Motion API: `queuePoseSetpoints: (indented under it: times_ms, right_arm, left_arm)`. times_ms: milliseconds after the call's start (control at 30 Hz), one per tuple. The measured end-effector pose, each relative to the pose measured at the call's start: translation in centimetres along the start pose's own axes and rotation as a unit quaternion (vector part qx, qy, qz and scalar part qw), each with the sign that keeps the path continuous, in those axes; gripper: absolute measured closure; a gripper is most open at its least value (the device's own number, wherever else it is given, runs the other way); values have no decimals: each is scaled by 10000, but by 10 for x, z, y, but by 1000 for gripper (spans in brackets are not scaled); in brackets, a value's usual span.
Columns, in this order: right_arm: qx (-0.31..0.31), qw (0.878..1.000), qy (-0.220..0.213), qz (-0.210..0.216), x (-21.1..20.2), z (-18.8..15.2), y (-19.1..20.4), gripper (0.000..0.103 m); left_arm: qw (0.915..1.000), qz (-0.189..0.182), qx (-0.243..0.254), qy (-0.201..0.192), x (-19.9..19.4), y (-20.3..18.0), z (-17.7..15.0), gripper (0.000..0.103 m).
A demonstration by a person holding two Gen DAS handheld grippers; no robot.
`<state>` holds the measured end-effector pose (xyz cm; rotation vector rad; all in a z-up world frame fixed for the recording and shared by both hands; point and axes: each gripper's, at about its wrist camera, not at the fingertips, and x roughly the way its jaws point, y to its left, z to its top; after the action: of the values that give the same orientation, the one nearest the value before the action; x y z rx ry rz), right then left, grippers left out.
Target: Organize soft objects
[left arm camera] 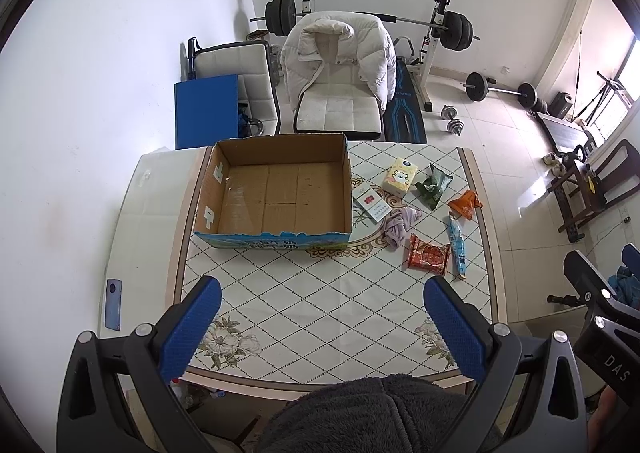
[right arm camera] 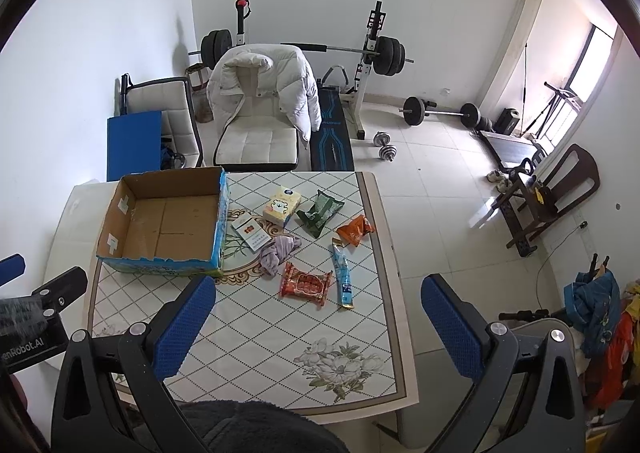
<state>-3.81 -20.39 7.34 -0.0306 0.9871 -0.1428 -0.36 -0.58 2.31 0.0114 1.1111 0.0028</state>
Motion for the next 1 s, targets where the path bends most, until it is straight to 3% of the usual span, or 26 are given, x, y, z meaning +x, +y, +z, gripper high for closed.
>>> queuePoseSetpoints:
  times_ms: [1000]
  right_arm:
    - [1, 9999, -95, -41, -3, 2, -5, 0]
  left_arm:
    - [10000, -31, 85, 12, 0, -13, 0, 0]
